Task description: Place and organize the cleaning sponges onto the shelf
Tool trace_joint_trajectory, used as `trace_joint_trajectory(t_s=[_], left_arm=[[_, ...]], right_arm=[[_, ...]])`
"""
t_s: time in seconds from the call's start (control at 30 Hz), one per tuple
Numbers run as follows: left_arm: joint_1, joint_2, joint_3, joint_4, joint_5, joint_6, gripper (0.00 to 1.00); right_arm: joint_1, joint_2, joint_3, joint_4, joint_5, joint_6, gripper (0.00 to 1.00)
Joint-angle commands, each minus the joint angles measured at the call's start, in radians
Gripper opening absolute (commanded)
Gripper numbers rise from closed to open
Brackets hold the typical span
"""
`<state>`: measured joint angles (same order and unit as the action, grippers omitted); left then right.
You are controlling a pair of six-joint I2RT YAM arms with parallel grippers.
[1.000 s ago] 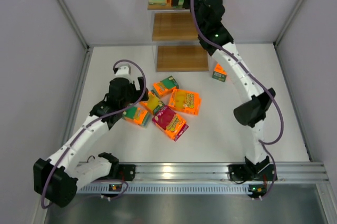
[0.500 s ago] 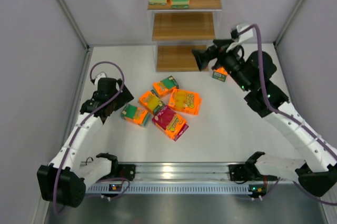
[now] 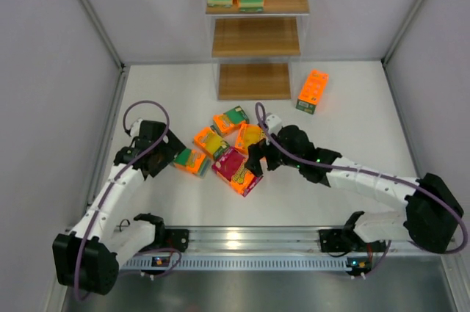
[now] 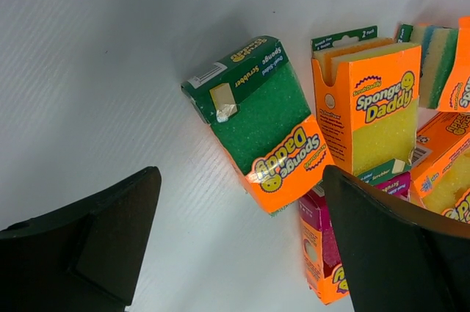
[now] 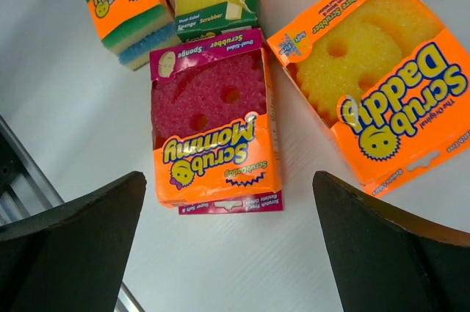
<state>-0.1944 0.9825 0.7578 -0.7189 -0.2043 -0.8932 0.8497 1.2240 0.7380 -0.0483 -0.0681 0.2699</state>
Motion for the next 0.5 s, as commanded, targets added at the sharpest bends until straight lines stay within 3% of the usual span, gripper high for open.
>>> trace_joint_trajectory(t_s=[0.0, 0.27, 0.37, 0.47], left_arm=[[0.000, 0.004, 0.003, -0.001, -0.029, -0.026, 0.98], [0.059, 0.053, 0.052, -0.010, -0.121, -0.012, 0.98], [0.162, 0.062, 0.043, -0.010, -0.074, 0.023, 0.98], [0.257, 0.047, 0.035, -0.010, -0.018, 0.079, 0.98]], right_arm=[[0.057, 0.092, 0.086, 0.151, 0.010, -0.050, 0.99], [0.201, 0.399, 0.362, 0.263, -0.081, -0.251, 1.00], [0.235, 0.512, 0.461, 0.287, -0.041, -0.250, 0.99], [0.233, 0.592, 0.563, 0.252, 0.098, -0.195, 0.99]])
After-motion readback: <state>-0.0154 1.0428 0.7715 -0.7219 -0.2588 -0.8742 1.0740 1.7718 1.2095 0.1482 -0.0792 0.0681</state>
